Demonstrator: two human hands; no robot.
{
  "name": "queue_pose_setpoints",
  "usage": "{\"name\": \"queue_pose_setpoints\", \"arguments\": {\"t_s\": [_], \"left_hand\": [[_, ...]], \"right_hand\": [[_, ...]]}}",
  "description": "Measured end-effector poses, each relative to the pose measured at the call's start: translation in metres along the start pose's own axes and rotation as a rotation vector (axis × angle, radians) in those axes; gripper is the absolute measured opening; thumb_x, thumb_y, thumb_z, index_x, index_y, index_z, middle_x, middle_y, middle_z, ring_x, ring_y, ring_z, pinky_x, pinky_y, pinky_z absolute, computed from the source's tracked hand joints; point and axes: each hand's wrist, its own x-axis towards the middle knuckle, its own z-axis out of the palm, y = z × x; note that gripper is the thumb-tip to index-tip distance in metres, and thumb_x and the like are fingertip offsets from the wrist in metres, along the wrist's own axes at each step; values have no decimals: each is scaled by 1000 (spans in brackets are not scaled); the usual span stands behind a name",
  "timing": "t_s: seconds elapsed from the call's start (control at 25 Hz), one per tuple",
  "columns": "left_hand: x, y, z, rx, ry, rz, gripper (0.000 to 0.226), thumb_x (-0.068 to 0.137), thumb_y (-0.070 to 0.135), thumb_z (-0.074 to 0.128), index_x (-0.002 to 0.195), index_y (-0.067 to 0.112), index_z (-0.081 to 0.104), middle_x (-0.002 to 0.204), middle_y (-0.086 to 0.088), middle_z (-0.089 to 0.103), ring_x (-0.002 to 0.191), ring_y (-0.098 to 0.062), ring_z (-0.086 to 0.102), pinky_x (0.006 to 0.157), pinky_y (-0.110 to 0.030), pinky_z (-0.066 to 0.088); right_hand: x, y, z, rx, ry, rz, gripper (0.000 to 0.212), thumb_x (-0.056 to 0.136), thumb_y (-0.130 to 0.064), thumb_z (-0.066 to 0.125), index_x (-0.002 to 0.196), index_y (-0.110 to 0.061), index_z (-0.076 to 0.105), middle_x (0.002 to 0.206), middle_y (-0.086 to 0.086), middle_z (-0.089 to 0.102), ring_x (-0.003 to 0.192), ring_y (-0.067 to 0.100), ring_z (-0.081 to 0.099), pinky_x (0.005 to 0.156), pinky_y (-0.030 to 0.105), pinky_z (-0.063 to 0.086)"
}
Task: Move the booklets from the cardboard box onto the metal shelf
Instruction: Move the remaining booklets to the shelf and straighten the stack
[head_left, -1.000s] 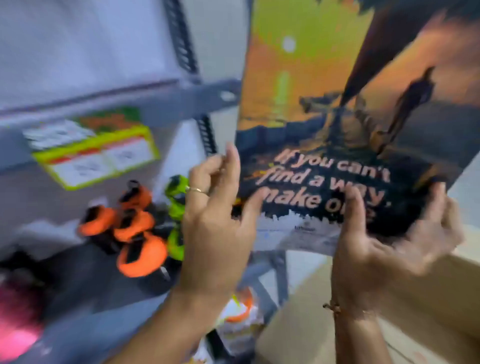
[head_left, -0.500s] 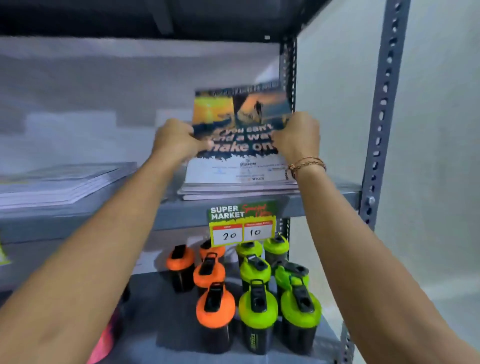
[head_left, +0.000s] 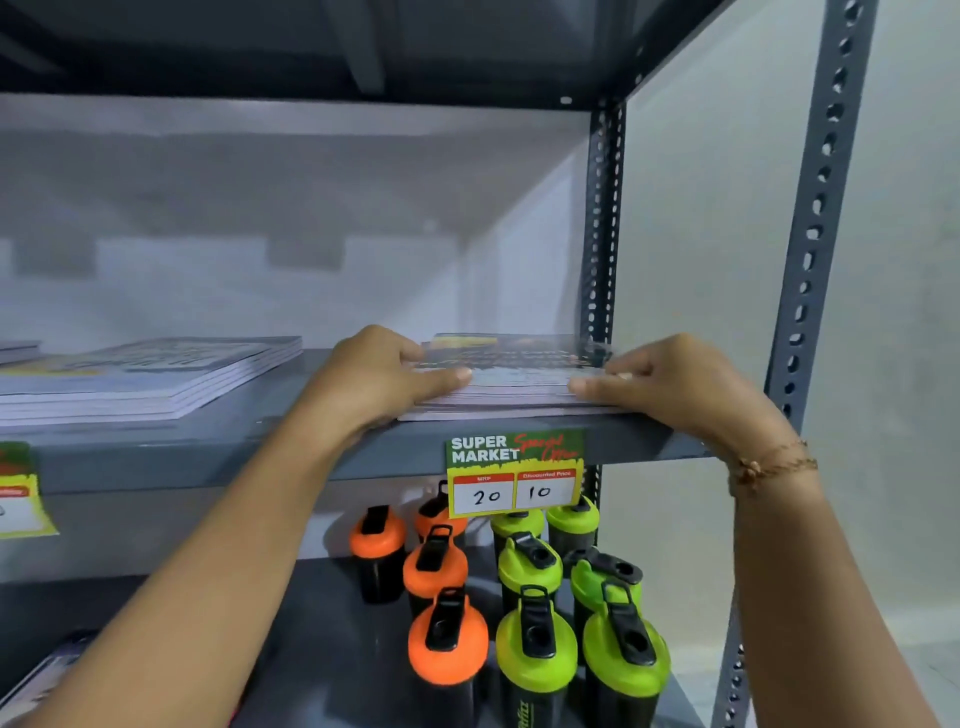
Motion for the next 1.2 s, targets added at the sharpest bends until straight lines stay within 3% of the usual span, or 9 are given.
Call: {"name": "queue_pose_setpoints", "arguments": {"t_s": [0.08,0.12,0.2,0.6,0.8,0.92,1.0,1.2], "left_hand": [[-9,3,2,35,29,16,67,64,46,79,116,8,63,128,-8,61,114,-22,58,89,-27,41],[-9,5,2,55,49,17,70,62,45,80,118,8,61,131,-8,59,117,-21,56,89,-25,39],[-9,6,1,63,55,8,69,61,43,81,117,8,63,130,-8,60,117,-21,56,86,-23,36],[-19,9,7,108,127,39,61,60,34,85,113,9,67,123,-10,65,110,-21,60,82,-20,37],[-27,15,6,184,201,50,60,64,33,82,115,7,65,126,-11,63,115,-25,57,89,-26,41],[-28,14,4,199,228,46,57,66,33,81,115,9,65,124,-10,64,115,-25,55,88,-27,41],[-27,14,5,174,237,30,52,67,32,81,111,6,67,121,-11,66,114,-25,56,85,-24,38],[-31,12,8,176,314,60,36,71,27,78,100,6,73,104,-13,73,88,-20,58,74,-22,35]], "right_hand": [[-6,4,1,38,-12,-52,53,66,-47,77,105,-11,69,94,3,71,93,22,61,65,26,38],[-5,4,3,43,11,-66,60,65,-44,79,113,-12,66,113,4,70,106,21,60,74,24,39],[1,6,6,50,43,-80,63,63,-44,80,115,-13,65,124,6,65,113,20,58,80,23,38],[5,15,8,99,107,-87,53,64,-41,80,108,-14,69,119,4,68,107,17,60,75,19,35],[0,26,3,131,157,-87,46,66,-35,81,106,-13,71,98,8,72,79,10,55,54,9,37],[0,30,-1,155,163,-71,40,70,-29,80,105,-13,71,101,9,73,85,13,57,66,20,39],[5,30,-3,166,117,-57,36,72,-27,79,105,-14,71,104,8,73,85,13,57,61,20,39],[8,30,-6,165,48,-67,31,78,-20,74,108,-11,69,107,10,71,86,14,56,75,22,37]]}}
